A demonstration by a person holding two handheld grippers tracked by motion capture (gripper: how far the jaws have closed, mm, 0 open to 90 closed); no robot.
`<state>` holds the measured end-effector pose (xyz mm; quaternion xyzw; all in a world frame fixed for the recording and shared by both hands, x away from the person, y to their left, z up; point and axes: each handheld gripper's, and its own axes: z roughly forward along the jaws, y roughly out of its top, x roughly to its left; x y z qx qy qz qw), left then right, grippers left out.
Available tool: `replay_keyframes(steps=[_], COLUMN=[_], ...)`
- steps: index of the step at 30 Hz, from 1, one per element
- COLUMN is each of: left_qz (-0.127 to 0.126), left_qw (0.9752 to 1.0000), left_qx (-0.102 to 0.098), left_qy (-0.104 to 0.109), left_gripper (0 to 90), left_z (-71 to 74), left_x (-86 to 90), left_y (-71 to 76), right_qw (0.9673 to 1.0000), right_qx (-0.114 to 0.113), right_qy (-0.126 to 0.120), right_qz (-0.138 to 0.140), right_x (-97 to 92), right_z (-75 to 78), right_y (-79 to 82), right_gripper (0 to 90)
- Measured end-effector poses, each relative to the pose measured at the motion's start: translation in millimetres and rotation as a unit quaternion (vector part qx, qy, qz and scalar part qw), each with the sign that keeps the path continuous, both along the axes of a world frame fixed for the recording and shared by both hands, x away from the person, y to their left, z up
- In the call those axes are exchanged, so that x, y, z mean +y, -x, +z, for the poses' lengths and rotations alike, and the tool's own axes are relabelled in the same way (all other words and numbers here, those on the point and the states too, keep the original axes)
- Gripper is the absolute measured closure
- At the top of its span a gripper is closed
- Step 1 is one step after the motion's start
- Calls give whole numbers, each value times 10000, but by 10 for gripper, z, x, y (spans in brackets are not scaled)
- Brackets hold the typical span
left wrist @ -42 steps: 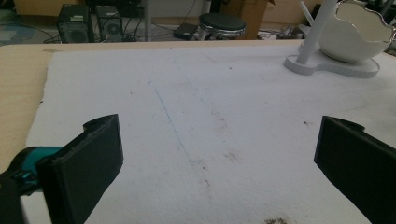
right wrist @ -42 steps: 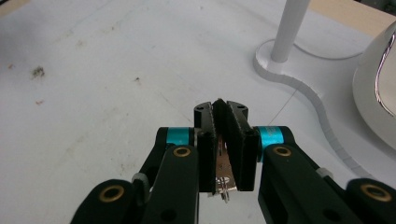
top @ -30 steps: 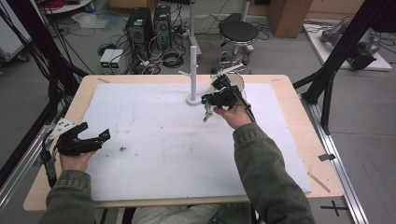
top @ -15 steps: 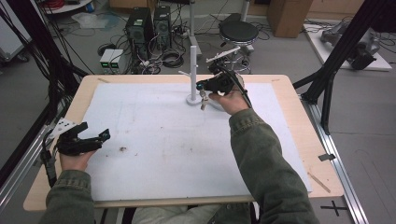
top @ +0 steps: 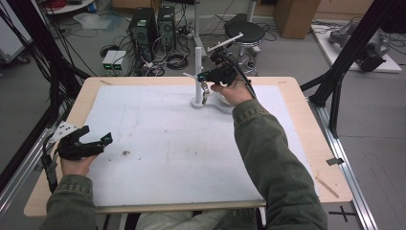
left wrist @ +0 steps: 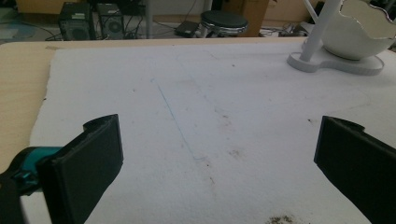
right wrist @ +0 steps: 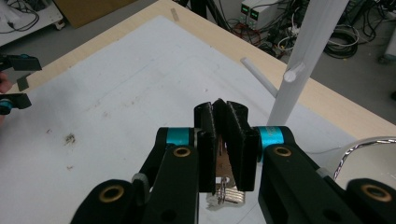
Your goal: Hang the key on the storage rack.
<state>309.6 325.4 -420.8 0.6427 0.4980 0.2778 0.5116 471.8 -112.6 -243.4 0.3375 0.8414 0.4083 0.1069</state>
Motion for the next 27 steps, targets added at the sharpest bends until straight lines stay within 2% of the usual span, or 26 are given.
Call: replay_keyframes(steps=[3,12,13,17,21,24,27], left_qz=[8,19,47,118,118,102,127], left_qw=[10000,10000,10000,9999,9999,9999,9999], left_qx=[7,31,18,-1,-8,-5,-17], left_qy=[-1,-41,-28,16,29,19,31], left_gripper=[17,17,17,17,17,17,17], left_z=[0,-5,-5,-1,-1,-4,-4], left_x=[3,21,26,50,53,56,62], left_y=[5,35,43,65,65,58,60], right_qw=[10000,9998,9997,9995,9996,9998,9999], right_qx=[-15,-49,-58,-110,-122,-195,-139], right_qy=[23,-171,-246,-286,-251,-37,22], right_qz=[13,-1,2,-3,-25,-51,-88], right_x=[25,40,40,80,117,181,216], right_z=[37,135,148,203,245,273,286], right_y=[-53,-197,-207,-263,-298,-326,-361], right_gripper=[827,827,827,827,827,827,827])
